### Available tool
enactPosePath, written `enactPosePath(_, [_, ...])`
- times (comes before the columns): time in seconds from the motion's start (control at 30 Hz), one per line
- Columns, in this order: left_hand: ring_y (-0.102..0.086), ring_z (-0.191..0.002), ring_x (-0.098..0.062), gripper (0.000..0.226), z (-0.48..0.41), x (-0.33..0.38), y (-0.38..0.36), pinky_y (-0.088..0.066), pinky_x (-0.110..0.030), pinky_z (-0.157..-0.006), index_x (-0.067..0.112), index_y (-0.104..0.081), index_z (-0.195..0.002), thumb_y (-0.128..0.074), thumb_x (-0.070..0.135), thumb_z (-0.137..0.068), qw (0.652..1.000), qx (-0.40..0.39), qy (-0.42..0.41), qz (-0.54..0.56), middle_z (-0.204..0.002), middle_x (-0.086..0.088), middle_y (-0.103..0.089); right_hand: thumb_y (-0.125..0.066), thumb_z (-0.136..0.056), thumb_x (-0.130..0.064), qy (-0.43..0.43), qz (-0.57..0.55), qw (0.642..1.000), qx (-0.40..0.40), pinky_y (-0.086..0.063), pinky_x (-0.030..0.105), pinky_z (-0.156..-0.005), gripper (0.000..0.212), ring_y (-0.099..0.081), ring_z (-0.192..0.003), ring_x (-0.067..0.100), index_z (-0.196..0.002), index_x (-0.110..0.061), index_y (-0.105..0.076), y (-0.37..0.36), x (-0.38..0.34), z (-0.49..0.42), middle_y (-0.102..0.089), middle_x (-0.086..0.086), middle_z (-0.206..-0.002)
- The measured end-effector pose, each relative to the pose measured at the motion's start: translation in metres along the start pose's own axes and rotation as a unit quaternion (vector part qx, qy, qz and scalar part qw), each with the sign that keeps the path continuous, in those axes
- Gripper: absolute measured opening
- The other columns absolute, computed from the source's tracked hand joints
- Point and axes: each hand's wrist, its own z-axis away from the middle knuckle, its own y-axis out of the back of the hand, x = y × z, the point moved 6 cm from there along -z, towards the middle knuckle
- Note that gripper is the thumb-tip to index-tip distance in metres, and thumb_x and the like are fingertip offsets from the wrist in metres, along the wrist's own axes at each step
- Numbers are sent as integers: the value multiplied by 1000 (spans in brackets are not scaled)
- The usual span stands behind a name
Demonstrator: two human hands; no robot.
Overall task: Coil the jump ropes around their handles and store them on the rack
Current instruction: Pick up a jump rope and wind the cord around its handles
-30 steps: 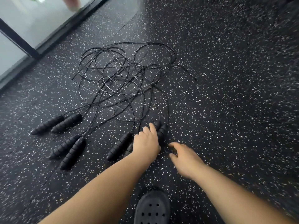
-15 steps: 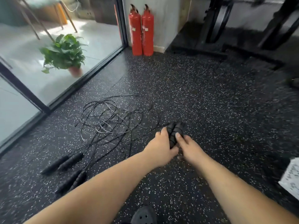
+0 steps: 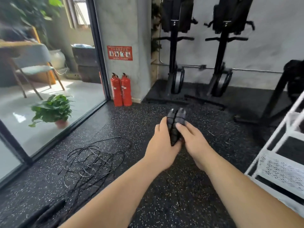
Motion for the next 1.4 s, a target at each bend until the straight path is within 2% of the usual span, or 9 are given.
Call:
enactPosePath(0.13, [-62,-125,-21,88,21,11,-18,-54,-49,-105,43,-22,-161,-76,36,-93,998,8,-1,62,-146,11,-43,-51,-112,-20,-11,-1,1000,9,-53,7,-78,28,-72,-105,-5,-130,-29,-70,20,1,26,-80,-17,-113])
enactPosePath(0.3, [-62,-125,-17,96,33,9,-48,-52,-38,-105,41,-13,-165,-76,34,-94,996,-11,28,86,-150,7,-40,-50,-111,-17,-35,14,999,5,-50,18,-92,31,-71,-113,-1,-128,-28,-73,34,23,41,-79,-14,-119])
enactPosePath(0.43, [-61,-126,-18,97,38,-5,-69,-48,-29,-98,38,-5,-168,-72,37,-98,997,-36,35,56,-156,8,-34,-51,-112,-21,-52,1,999,15,-50,11,-93,29,-68,-115,-6,-129,-33,-71,43,53,49,-77,-21,-121])
enactPosePath(0.53, [-63,-119,-14,92,40,-14,-82,-56,-36,-97,42,-10,-165,-71,44,-97,997,-49,35,48,-151,12,-38,-50,-113,-30,-80,-28,996,33,-51,24,-107,29,-68,-120,0,-136,-30,-69,48,77,47,-76,-16,-126])
enactPosePath(0.83, [-69,-108,-8,88,17,-21,-92,-62,-41,-89,50,-19,-158,-75,36,-92,996,-52,28,65,-139,17,-56,-51,-112,-31,-46,66,997,-6,-50,20,-97,25,-68,-115,-4,-130,-33,-68,59,74,16,-76,-19,-120])
enactPosePath(1.03, [-70,-105,-8,81,3,-24,-96,-62,-41,-87,49,-24,-156,-73,38,-92,996,-55,15,68,-137,17,-59,-51,-112,-37,-19,105,994,-1,-51,34,-106,25,-67,-118,-2,-133,-40,-64,66,78,5,-74,-21,-123])
enactPosePath(1.13, [-69,-105,-6,78,0,-24,-99,-62,-40,-86,49,-26,-154,-73,40,-91,997,-50,10,58,-135,18,-59,-52,-111,-34,-23,110,994,-2,-52,25,-100,25,-67,-114,-5,-132,-40,-64,69,78,3,-75,-23,-119])
enactPosePath(1.27, [-68,-103,-9,80,-3,-22,-101,-61,-42,-84,46,-24,-157,-72,42,-93,998,-49,-2,36,-136,18,-56,-51,-112,-35,-51,23,998,-21,-51,10,-89,26,-69,-112,-5,-129,-32,-70,72,76,2,-78,-19,-118])
enactPosePath(1.4, [-67,-95,-12,89,-6,-20,-97,-59,-37,-82,47,-12,-159,-69,45,-92,992,-89,-66,-66,-142,20,-49,-61,-105,-42,-52,-18,997,62,-49,24,-80,25,-69,-94,1,-120,-28,-75,94,73,-4,-79,-13,-109])
